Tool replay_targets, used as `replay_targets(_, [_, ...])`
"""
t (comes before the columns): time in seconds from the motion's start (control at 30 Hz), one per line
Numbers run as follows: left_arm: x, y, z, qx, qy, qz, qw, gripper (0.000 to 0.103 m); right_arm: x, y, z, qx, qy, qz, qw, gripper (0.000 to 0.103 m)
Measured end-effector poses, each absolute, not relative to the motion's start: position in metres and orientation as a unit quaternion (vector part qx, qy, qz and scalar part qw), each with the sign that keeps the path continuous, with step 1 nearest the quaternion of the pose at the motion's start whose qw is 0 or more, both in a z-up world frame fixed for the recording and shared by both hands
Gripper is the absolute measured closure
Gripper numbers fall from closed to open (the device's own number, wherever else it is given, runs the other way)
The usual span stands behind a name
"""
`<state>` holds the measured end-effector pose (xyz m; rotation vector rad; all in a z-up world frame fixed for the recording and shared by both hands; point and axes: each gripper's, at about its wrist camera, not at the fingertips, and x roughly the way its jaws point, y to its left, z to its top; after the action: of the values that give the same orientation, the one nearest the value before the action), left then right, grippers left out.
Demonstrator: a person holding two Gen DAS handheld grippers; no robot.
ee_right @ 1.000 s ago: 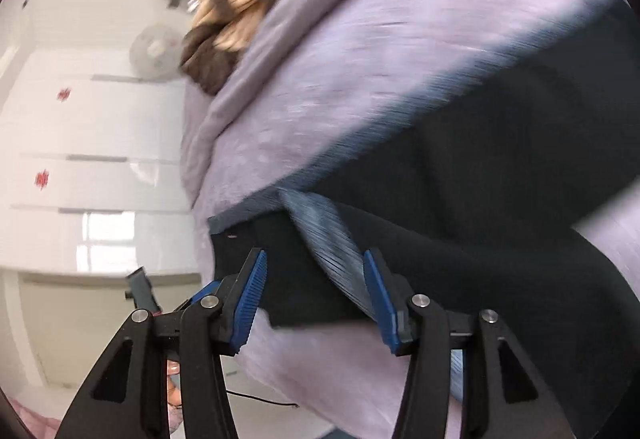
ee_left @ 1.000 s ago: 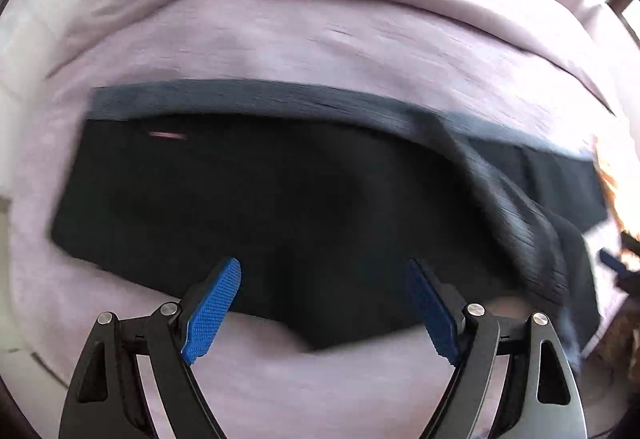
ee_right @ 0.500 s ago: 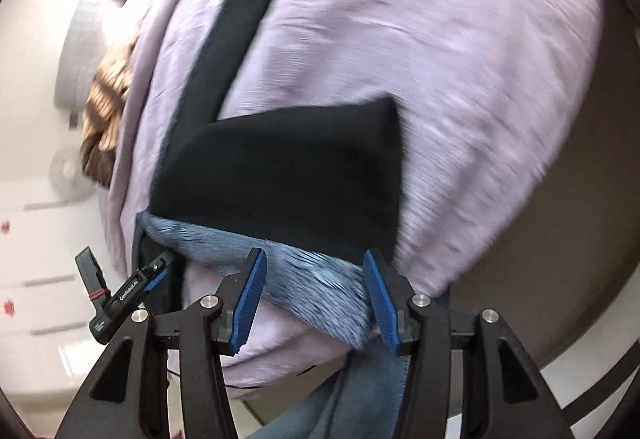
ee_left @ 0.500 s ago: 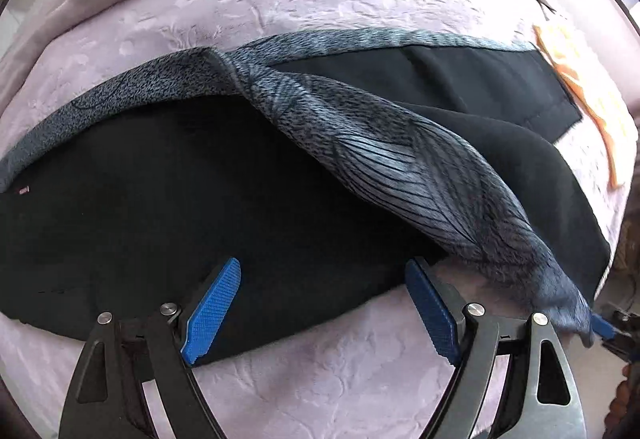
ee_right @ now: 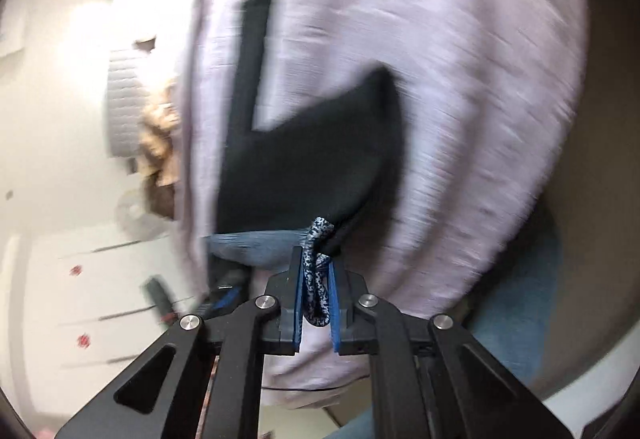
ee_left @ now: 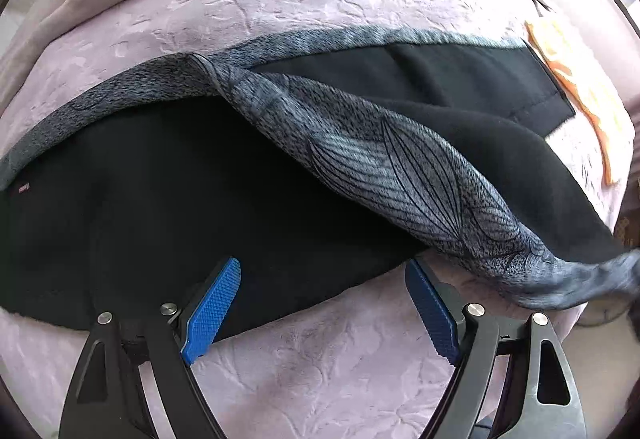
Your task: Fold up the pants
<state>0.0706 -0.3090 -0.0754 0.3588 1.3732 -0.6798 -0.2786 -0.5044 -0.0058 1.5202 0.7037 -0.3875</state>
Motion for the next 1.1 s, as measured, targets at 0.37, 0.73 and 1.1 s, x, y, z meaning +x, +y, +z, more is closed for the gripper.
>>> replay_targets(0.37, [0.11,-0.335,-0.036,0.123,0.593,-0.224,0.763,0.018,-0.129,-0.694,0.028,0.654,0.298,-0.096,0.689,0.091])
replay_targets(0.73, [0.125,-0.375,-0.07,0.109,0.621,-0.178,0.756,0.018,-0.119,-0.711,0.001,0.554,0.427,-0.197,0.687,0.063])
replay_targets(1.1, [0.157,-0.405,-0.099,0.109,0.631,-0.147,0.754,0.017,-0.083,-0.734,-0.019,0.544,0.42,-0.239,0.686,0.1])
